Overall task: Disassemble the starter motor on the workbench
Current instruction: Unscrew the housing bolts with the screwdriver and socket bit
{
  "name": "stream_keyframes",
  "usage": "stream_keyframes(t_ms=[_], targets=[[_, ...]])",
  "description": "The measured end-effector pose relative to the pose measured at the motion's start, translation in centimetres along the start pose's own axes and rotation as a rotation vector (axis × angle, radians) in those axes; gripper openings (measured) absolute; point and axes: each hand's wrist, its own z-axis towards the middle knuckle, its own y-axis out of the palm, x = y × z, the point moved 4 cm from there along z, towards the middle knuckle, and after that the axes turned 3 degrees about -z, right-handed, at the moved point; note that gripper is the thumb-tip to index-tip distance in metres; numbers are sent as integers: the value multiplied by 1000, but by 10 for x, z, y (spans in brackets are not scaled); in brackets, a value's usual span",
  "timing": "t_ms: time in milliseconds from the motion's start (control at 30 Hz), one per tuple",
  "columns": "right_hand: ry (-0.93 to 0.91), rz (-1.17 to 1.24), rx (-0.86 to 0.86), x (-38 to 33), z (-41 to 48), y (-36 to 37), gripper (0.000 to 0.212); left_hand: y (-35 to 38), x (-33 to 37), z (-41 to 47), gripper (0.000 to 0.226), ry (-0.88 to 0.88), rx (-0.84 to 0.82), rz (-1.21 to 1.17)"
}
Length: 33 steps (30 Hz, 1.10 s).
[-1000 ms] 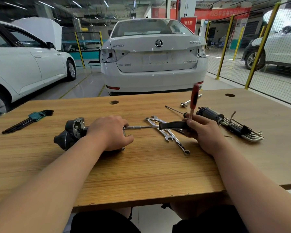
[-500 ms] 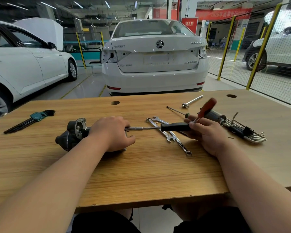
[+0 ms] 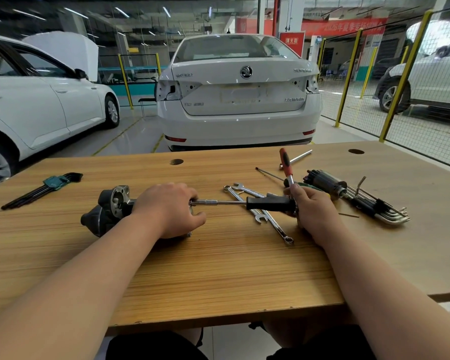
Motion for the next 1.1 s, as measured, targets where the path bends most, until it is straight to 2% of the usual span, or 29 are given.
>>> stream_keyframes(t_ms=[167,400,500,600,800,967,1033,1100], targets=[[-56,211,-119,3,-2,-5,17,-1,0,-1,54,3,1,-7],[70,687,-299,6,5,0,34,-1,1,-1,61,-6,-32,13],[125,794,-352,6,6,-1,43,-2,1,-1,61,1,-13,3],[140,834,-351,6,6,-1,39,0,1,-2,61,0,-2,4],[205,734,-265,12,8,-1,19,-1,1,-2,61,4,5,-1],[186,297,-147,13,9,2,44,0,1,-1,59,6,-15,15],[171,173,-114,14,11,1,45,-1,1,0,58,0,-12,15],[160,146,-121,16,13,2,42,0,0,0,58,2,-8,25]])
